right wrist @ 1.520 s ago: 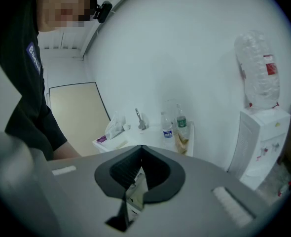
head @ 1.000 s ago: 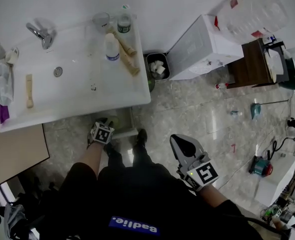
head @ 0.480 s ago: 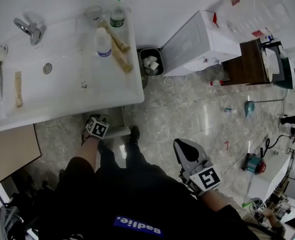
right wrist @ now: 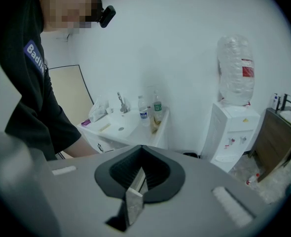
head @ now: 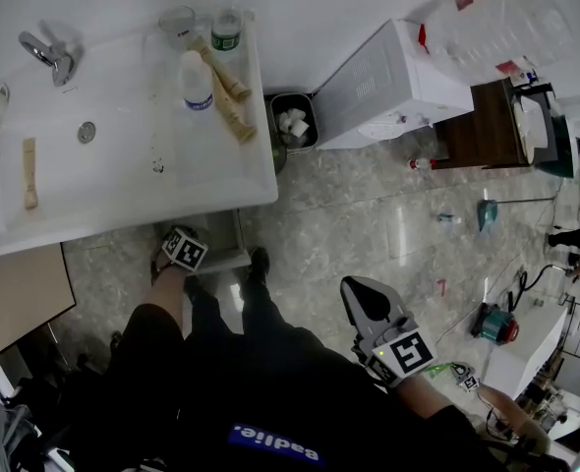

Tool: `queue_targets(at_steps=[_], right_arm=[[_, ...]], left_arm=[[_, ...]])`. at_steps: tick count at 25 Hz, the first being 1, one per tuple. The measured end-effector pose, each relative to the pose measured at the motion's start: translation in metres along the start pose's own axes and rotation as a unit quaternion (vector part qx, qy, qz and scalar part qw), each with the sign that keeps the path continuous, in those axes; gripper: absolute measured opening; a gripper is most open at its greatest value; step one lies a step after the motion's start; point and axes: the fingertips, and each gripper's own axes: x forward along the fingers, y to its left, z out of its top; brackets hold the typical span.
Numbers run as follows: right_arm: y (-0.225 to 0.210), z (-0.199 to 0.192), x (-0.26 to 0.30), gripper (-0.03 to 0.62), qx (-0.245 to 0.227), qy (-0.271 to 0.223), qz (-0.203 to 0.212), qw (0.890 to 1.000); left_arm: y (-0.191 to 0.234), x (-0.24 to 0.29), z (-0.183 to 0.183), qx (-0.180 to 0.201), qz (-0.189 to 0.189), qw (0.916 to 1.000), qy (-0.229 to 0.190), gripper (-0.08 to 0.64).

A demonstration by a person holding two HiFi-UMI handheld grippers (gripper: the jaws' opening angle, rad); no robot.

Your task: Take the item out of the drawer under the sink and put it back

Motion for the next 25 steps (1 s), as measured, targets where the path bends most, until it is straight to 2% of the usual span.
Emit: queue_targets(at_steps=[3,9,15,19,25], right_arm=[[0.005,0.013,0.005,0.002,0.004,-0.024,0.013,1.0],[0.03,0.027,0.015,0.002,-0.014,-0.043,0.046,0.998],[0.058,0.049,0.019,0.002,-0.02,-0.085,0.072,0.994],[0.075,0.05,0.021,0.002,-0.028,-0.099,0.09,0.991],[0.101,0.067,0.023,0.002,-0.035,-0.131,0.108,0.985]], left_arm=[[0.001,-0.014,0.006,0.001,0.005,0.9999,-0.011,0.023],[-0.001,-0.064,0.026,-0.015,0.011,0.9978,-0.064,0.022],[-0.02,-0.12,0.035,-0.031,-0.001,0.9908,-0.131,0.021],[-0.035,-0.176,0.047,-0.056,-0.018,0.9775,-0.203,0.021],[-0.055,-0.28,0.078,-0.067,-0.04,0.9429,-0.324,0.021]])
